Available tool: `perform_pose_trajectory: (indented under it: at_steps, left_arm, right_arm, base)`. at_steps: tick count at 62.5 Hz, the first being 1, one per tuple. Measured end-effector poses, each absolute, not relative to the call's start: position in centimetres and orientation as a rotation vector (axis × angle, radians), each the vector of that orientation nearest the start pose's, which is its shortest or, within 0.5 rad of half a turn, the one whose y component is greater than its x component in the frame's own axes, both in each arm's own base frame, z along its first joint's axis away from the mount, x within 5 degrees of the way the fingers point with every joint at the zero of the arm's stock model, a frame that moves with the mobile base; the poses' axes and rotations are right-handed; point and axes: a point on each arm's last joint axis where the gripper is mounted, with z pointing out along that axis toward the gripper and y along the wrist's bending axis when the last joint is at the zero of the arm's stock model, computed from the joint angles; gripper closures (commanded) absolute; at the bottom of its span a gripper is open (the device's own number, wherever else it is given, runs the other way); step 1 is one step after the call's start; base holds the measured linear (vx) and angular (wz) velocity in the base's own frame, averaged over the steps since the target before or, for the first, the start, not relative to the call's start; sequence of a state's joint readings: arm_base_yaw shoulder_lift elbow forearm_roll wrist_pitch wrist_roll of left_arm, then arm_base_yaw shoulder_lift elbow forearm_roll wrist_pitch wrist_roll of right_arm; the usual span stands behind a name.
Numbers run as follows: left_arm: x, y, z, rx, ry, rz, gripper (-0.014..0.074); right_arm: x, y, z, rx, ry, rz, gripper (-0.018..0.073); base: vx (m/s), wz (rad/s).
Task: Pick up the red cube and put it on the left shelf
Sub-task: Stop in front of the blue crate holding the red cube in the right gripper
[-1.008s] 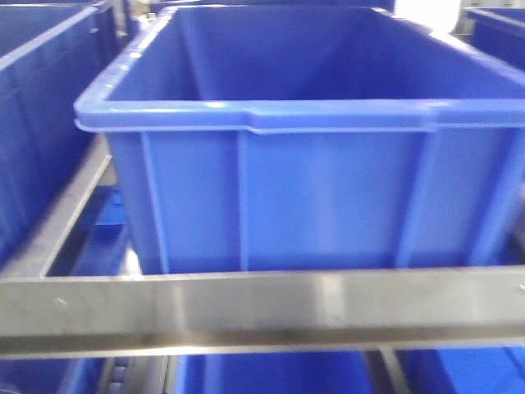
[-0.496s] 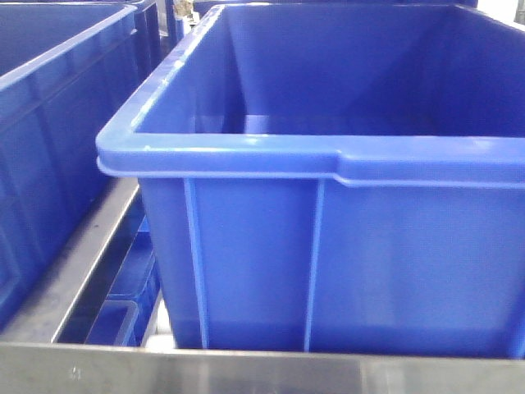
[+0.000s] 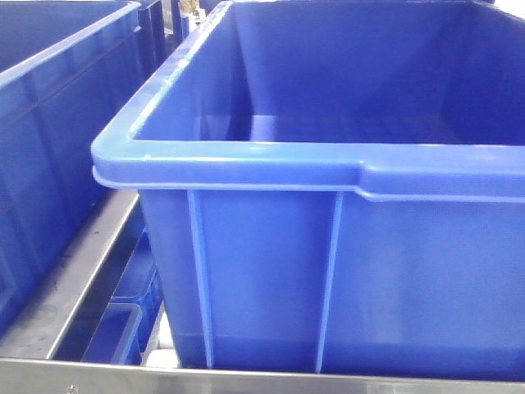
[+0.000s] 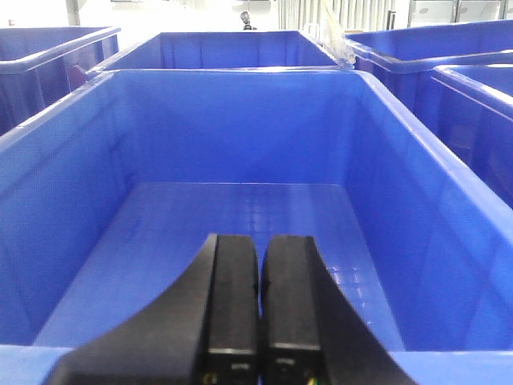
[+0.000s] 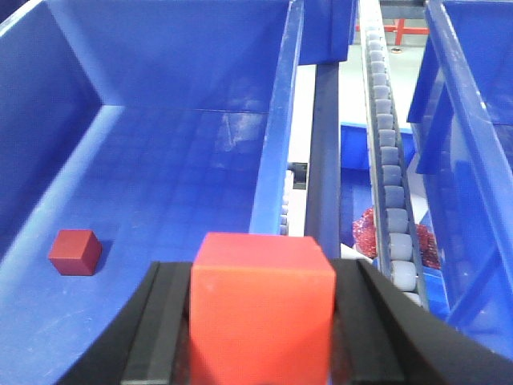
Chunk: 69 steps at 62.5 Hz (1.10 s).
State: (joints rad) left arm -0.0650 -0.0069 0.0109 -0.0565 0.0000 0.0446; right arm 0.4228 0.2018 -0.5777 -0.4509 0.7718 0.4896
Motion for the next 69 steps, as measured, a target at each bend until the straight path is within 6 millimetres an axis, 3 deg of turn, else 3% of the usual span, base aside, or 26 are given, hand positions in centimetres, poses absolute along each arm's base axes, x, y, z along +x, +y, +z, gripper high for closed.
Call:
perform_pose_trajectory:
  at_steps: [46, 57, 69]
  left_arm:
    - [5.6, -0.4, 21.0, 0.039, 1.487, -0.062, 0.0506]
    - [5.6, -0.4, 21.0, 0.039, 1.487, -0.062, 0.0506]
    - [5.6, -0.4, 21.0, 0.039, 1.487, -0.062, 0.0506]
  right_arm:
    - [4.3, -1.0, 33.0, -0.052, 1.835, 0.111, 0.0452]
    - [6.9, 0.8, 36.0, -0.182, 1.905, 0.101, 0.0452]
    - [12.5, 4.1, 39.3, -0.301, 2.048, 0.119, 0.0452]
  base:
    - [0.00, 0.01]
    - [-0.01, -0.04]
    - [-0.02, -0.10]
